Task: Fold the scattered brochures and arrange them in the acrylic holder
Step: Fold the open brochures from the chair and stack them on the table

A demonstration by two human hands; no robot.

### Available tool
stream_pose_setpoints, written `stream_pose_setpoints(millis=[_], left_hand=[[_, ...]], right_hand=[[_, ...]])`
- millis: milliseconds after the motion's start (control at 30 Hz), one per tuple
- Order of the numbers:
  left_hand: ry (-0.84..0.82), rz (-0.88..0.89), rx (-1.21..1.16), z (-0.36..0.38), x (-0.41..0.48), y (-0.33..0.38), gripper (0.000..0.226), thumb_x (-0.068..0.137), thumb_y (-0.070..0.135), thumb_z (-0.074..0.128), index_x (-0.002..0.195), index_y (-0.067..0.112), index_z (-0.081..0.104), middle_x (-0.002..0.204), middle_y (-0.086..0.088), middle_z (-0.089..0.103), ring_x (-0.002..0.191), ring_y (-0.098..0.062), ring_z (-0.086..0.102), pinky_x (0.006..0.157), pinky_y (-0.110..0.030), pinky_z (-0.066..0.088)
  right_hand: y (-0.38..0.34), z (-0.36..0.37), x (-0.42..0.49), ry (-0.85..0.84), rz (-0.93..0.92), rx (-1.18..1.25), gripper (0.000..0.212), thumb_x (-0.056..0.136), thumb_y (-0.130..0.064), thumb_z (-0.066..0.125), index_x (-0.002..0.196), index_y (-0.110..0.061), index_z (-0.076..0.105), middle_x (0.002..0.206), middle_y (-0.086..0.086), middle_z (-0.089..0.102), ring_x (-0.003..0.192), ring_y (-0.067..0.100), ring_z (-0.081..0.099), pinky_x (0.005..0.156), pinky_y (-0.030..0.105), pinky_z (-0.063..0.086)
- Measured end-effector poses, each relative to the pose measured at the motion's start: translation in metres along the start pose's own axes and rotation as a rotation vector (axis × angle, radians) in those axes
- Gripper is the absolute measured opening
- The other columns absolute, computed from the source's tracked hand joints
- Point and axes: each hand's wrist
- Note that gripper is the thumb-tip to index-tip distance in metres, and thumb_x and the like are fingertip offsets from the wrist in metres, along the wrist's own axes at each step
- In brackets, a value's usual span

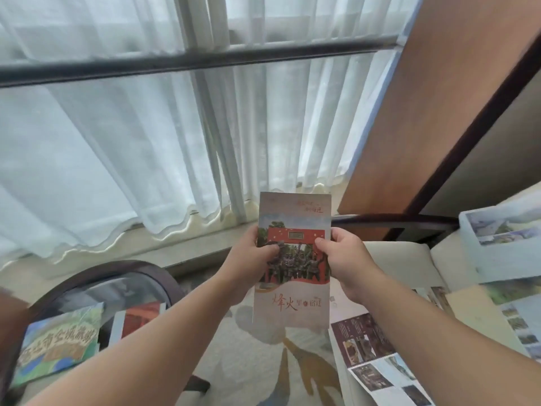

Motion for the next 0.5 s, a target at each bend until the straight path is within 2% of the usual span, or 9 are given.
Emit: stream_pose_setpoints(millis=[100, 167, 267, 400, 500], left_hand=[[0.175, 0.009, 0.226, -0.034, -0.008, -0.025, 0.023, 0.092, 0.017, 0.056, 0.114, 0.024, 0.052, 0.106, 0.001, 0.067, 0.094, -0.017, 0.067, 0.081, -0.040, 0.058], [0.282, -0.001, 0.346, -0.062, -0.016, -0.044, 0.023, 0.093, 0.023, 0.056, 0.114, 0.024, 0.047, 0.105, 0.004, 0.064, 0.095, -0.014, 0.063, 0.084, -0.040, 0.055], [0.385, -0.076, 0.465, -0.108, -0.029, -0.076, 0.028, 0.093, 0.027, 0.058, 0.117, 0.025, 0.043, 0.107, 0.003, 0.062, 0.099, -0.018, 0.061, 0.088, -0.044, 0.053], [0.453, -0.182, 0.490, -0.166, -0.050, -0.123, 0.028, 0.093, 0.030, 0.059, 0.114, 0.029, 0.041, 0.101, 0.009, 0.058, 0.091, -0.010, 0.059, 0.076, -0.036, 0.054], [0.489, -0.248, 0.527, -0.207, -0.060, -0.155, 0.026, 0.093, 0.031, 0.059, 0.112, 0.029, 0.040, 0.095, 0.010, 0.058, 0.084, -0.009, 0.059, 0.065, -0.031, 0.050]], right_hand=[[0.012, 0.043, 0.012, -0.089, 0.013, -0.129, 0.017, 0.099, -0.019, 0.052, 0.094, -0.024, 0.067, 0.093, -0.001, 0.076, 0.086, 0.019, 0.072, 0.067, 0.037, 0.058], [0.023, 0.074, 0.021, -0.154, 0.002, -0.223, 0.014, 0.097, -0.019, 0.054, 0.093, -0.028, 0.063, 0.094, -0.002, 0.074, 0.087, 0.018, 0.070, 0.073, 0.041, 0.059], [0.045, 0.123, 0.024, -0.238, 0.001, -0.313, 0.008, 0.092, -0.021, 0.058, 0.093, -0.029, 0.058, 0.094, 0.000, 0.071, 0.088, 0.021, 0.070, 0.080, 0.048, 0.059], [0.075, 0.188, 0.016, -0.332, 0.040, -0.417, 0.007, 0.091, -0.024, 0.061, 0.091, -0.030, 0.057, 0.091, -0.004, 0.070, 0.084, 0.018, 0.069, 0.077, 0.049, 0.060], [0.095, 0.237, 0.013, -0.397, 0.068, -0.470, 0.012, 0.091, -0.027, 0.057, 0.103, -0.027, 0.058, 0.098, -0.004, 0.070, 0.087, 0.018, 0.069, 0.079, 0.050, 0.059]])
Point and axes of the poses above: each hand's wrist, its own x-axis towards the middle knuckle, its own z-axis out of the palm, y = z × x
